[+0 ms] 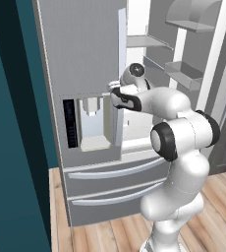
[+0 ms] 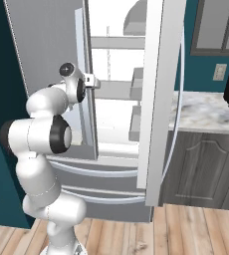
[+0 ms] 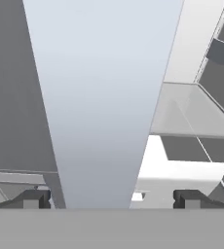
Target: Place one of the steaks on the plate and the other in the bowl. Then place the bowl in the fridge.
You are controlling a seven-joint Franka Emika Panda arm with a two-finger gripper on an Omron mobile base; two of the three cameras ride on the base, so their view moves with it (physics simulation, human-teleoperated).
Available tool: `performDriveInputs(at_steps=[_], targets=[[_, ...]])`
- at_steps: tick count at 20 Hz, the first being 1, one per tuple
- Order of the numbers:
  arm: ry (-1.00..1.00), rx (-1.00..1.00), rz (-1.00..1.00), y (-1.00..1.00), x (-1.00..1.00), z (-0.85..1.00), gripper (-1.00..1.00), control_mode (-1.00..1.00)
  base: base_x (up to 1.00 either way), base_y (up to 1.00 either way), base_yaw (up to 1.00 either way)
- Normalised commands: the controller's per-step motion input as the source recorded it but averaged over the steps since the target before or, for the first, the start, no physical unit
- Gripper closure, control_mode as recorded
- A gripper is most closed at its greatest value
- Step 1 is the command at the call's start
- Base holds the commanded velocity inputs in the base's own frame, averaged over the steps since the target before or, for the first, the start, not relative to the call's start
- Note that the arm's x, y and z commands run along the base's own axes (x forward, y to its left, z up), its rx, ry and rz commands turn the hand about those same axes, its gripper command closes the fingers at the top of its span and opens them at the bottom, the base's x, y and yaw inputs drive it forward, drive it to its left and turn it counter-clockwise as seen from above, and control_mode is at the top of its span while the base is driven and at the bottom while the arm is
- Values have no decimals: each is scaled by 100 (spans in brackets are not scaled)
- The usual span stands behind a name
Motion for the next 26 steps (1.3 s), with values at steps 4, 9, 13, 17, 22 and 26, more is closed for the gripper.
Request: performDriveInputs(at_steps=[4, 9, 13, 17, 22, 26], targets=[[0, 0, 0, 15, 52, 0, 100, -100, 0, 0, 0], [1, 0, 0, 14, 41, 0, 100, -100, 0, 0, 0], [5, 0, -7, 4, 1, 0, 100, -100, 0, 0, 0], [17, -2, -18, 0, -6, 1, 100, -100, 0, 0, 0], [10, 0, -17, 0, -45, 3, 100, -100, 0, 0, 0], [1, 0, -15, 0, -65, 0, 100, -100, 0, 0, 0]])
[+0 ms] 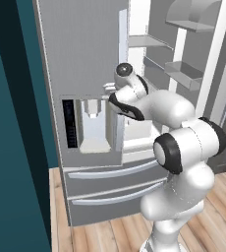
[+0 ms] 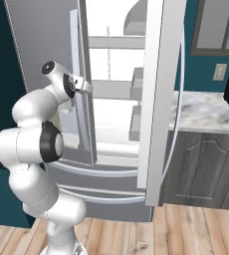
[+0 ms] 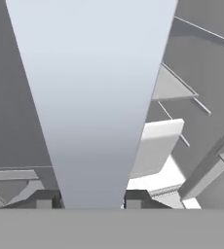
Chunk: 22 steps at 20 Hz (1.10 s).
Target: Place one of the steaks on the plate and the other in the bowl. Then place the bowl in the fridge.
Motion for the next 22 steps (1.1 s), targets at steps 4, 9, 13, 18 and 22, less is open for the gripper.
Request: performDriveInputs(at_steps=[4, 9, 13, 18, 22], targets=[[0, 0, -14, 1, -57, 0, 100, -100, 0, 0, 0], [0, 0, -19, 14, -42, 0, 100, -100, 0, 0, 0], [0, 0, -21, 29, -34, 0, 100, -100, 0, 0, 0], [0, 0, -17, 11, -40, 0, 100, -100, 0, 0, 0], [1, 0, -11, 6, -28, 0, 100, -100, 0, 0, 0]])
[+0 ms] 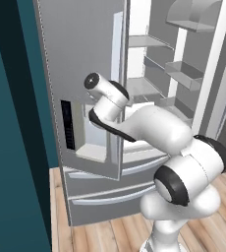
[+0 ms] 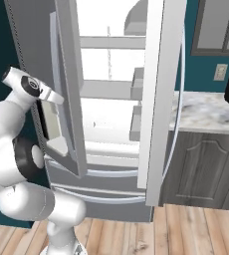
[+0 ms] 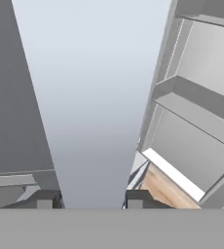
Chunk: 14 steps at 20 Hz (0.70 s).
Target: Place one of the steaks on the plate and the other in the bowl. Then place the bowl in the fridge.
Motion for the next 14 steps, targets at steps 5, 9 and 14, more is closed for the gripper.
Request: performDriveInputs(at_steps=[5, 9, 14], targets=[[0, 0, -7, 26, -10, -3, -100, -100, 0, 0, 0], [0, 0, -4, 24, 0, -1, -100, -100, 0, 0, 0], [0, 0, -4, 8, -1, 0, -100, -100, 0, 0, 0]])
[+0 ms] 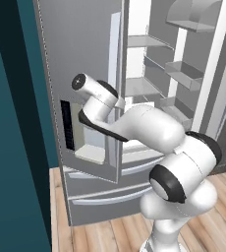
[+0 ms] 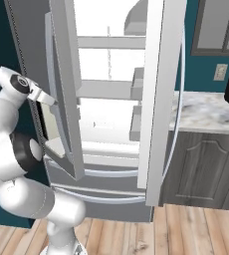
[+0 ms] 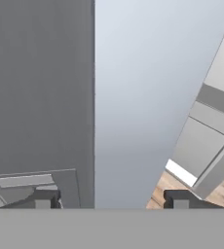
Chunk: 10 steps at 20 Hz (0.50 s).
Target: Place one of the steaks on the plate and the other in the bowl. Then place the bowl in the fridge.
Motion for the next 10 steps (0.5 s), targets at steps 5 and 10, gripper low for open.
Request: performDriveInputs(at_steps=[5, 10], targets=[[0, 0, -1, 0, -2, 0, -100, -100, 0, 0, 0], [0, 5, -2, -21, -66, 17, -100, -100, 0, 0, 0]])
